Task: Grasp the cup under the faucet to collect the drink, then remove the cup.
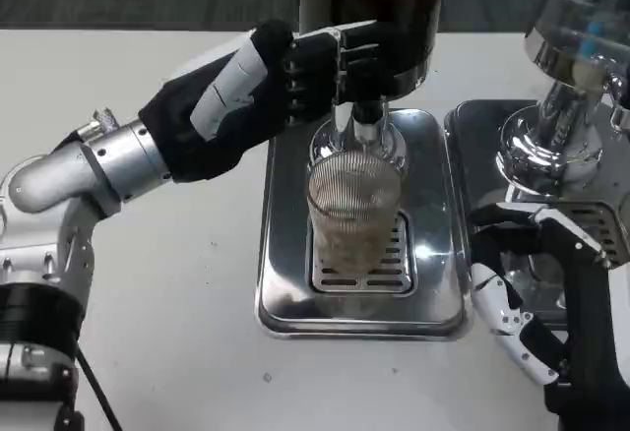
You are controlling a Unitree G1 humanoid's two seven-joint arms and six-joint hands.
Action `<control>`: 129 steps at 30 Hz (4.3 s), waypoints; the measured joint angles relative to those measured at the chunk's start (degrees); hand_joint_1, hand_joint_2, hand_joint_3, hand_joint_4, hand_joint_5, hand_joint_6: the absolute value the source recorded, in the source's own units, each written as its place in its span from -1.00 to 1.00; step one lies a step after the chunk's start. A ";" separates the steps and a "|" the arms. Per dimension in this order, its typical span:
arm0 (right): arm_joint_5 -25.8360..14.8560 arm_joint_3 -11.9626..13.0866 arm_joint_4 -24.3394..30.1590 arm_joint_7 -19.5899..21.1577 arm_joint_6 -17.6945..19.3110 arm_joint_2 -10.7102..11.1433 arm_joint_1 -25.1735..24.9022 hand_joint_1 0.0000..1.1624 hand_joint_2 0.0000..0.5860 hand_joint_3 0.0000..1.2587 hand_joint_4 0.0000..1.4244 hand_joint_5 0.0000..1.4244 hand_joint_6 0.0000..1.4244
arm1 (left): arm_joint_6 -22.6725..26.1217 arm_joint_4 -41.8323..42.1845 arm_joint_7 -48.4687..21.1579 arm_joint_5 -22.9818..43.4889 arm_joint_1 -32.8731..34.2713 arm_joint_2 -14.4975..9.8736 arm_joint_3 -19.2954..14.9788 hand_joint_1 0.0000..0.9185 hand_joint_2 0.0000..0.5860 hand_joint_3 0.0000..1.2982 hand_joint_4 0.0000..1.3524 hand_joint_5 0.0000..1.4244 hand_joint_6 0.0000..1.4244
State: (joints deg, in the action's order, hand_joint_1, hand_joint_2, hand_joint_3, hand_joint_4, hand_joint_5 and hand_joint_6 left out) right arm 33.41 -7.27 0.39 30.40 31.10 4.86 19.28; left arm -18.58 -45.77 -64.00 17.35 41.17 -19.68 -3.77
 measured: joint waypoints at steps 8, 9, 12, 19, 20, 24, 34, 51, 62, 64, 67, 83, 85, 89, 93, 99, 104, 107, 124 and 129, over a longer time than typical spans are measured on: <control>-0.02 -0.02 0.02 -0.02 0.00 -0.08 0.19 -0.15 0.40 -0.07 -0.12 -0.17 -0.24 | -5.13 -3.10 -0.01 -0.19 0.27 0.40 0.75 -1.00 -0.76 -0.72 -0.86 -0.78 -0.99; -0.02 -0.02 0.03 -0.04 0.00 -0.07 0.29 -0.15 0.40 -0.06 -0.12 -0.17 -0.25 | -6.16 -3.42 0.00 -0.32 0.27 0.43 0.95 -1.00 -0.76 -0.72 -0.86 -0.78 -1.00; -0.05 -0.03 0.07 -0.15 0.00 -0.07 0.51 -0.15 0.40 -0.06 -0.12 -0.17 -0.27 | -7.95 -3.85 0.09 -0.45 0.23 0.43 1.46 -1.00 -0.76 -0.71 -0.85 -0.78 -1.00; -0.21 -0.03 0.16 -1.05 -0.01 -0.02 0.74 -0.16 0.42 -0.06 -0.12 -0.18 -0.30 | -12.21 -3.82 1.08 -1.86 -0.21 0.42 2.58 -1.00 -0.77 -0.71 -0.86 -0.82 -1.00; -0.21 -0.04 0.19 -1.30 -0.01 0.01 0.74 -0.16 0.43 -0.06 -0.12 -0.18 -0.30 | -12.78 -3.82 1.28 -2.11 -0.26 0.42 2.70 -1.00 -0.77 -0.71 -0.86 -0.83 -1.00; -0.50 0.01 0.78 -2.00 -0.02 0.11 0.96 -0.17 0.43 -0.07 -0.12 -0.20 -0.33 | -15.12 -3.82 2.14 -2.89 -0.61 0.40 3.34 -1.00 -0.77 -0.72 -0.88 -0.85 -1.00; -1.16 0.08 1.66 -2.68 -0.04 0.16 1.14 -0.18 0.43 -0.08 -0.14 -0.21 -0.37 | -20.58 -3.93 4.65 -5.67 -0.96 -0.60 5.44 -1.00 -0.79 -0.72 -0.90 -0.90 -1.00; -1.35 0.08 1.78 -3.71 -0.46 0.15 1.04 -0.18 0.43 -0.24 -0.31 -0.33 -0.46 | -26.40 -5.12 8.14 -8.12 -0.95 -2.03 8.44 -1.00 -0.81 -0.73 -0.90 -0.91 -1.00; -3.44 0.03 1.83 -6.65 -1.40 0.15 -0.04 -0.18 0.35 -0.42 -0.46 -0.44 -0.52 | -28.66 -5.60 9.53 -9.14 -0.93 -2.61 9.52 -1.00 -0.82 -0.74 -0.91 -0.92 -1.00; -3.79 0.02 1.83 -7.35 -1.71 0.15 -0.18 -0.19 0.33 -0.45 -0.49 -0.45 -0.52 | -28.97 -5.68 9.80 -9.23 -0.93 -2.68 9.68 -1.00 -0.83 -0.74 -0.91 -0.92 -1.00; -4.35 0.02 1.84 -8.02 -1.97 0.15 -0.32 -0.19 0.25 -0.50 -0.54 -0.47 -0.54 | -29.57 -5.77 10.28 -9.51 -0.93 -2.86 10.03 -1.00 -0.83 -0.74 -0.91 -0.92 -1.00; -10.88 0.01 1.84 -17.30 -5.52 0.44 -3.07 0.03 -0.20 -0.84 -0.86 -0.75 -0.75 | -32.51 -6.46 13.14 -11.43 -0.91 -3.58 11.68 -1.00 -0.81 -0.73 -0.91 -0.94 -1.00; -11.53 -0.02 1.84 -18.86 -6.38 0.61 -3.62 0.05 -0.21 -0.88 -0.89 -0.79 -0.77 | -32.70 -6.53 13.28 -11.46 -0.91 -3.63 11.76 -1.00 -0.81 -0.73 -0.91 -0.94 -1.00; -12.67 -0.11 1.82 -21.37 -7.70 1.33 -4.92 0.11 -0.26 -0.97 -0.93 -0.86 -0.81 | -32.82 -6.58 13.42 -11.49 -0.91 -3.69 11.82 -1.00 -0.81 -0.73 -0.91 -0.94 -1.00; -13.01 -0.35 1.74 -23.40 -9.14 1.97 -6.11 0.14 -0.29 -1.00 -0.98 -0.91 -0.85 | -32.96 -6.64 13.64 -11.59 -0.91 -3.76 11.88 -1.00 -0.81 -0.73 -0.91 -0.94 -1.00; -13.58 -0.86 1.42 -25.49 -10.72 2.37 -7.66 0.15 -0.29 -1.00 -1.00 -0.96 -0.88 | -33.28 -6.78 14.01 -11.75 -0.90 -3.85 11.97 -1.00 -0.81 -0.73 -0.91 -0.94 -1.00; -13.92 -0.98 -0.07 -27.04 -12.10 2.46 -8.96 0.18 -0.30 -1.00 -1.00 -0.99 -0.91 | -33.79 -6.79 14.36 -12.47 -0.81 -4.05 12.13 -1.00 -0.81 -0.73 -0.91 -0.94 -1.00; -14.51 -1.05 -0.58 -27.54 -12.62 2.44 -9.83 0.18 -0.30 -1.00 -1.00 -0.99 -0.90 | -34.08 -6.80 14.72 -12.92 -0.76 -4.17 12.17 -1.00 -0.80 -0.73 -0.91 -0.94 -1.00; -16.20 -1.51 -5.53 -29.18 -12.75 2.40 -13.60 0.18 -0.29 -1.00 -1.00 -1.00 -0.89 | -34.70 -6.77 15.31 -13.44 -0.76 -4.67 12.49 -1.00 -0.82 -0.73 -0.90 -0.94 -1.00; -16.73 -1.89 -6.92 -29.28 -12.75 2.28 -15.13 0.18 -0.28 -1.00 -1.00 -1.00 -0.89 | -34.74 -6.69 15.37 -13.45 -0.76 -4.79 12.58 -1.00 -0.82 -0.73 -0.90 -0.94 -1.00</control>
State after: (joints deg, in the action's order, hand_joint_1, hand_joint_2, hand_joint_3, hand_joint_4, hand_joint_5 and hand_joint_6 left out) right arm 16.68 -9.16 -6.54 1.12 18.35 7.14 4.15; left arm -53.32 -52.46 -48.63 3.91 40.40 -24.46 8.81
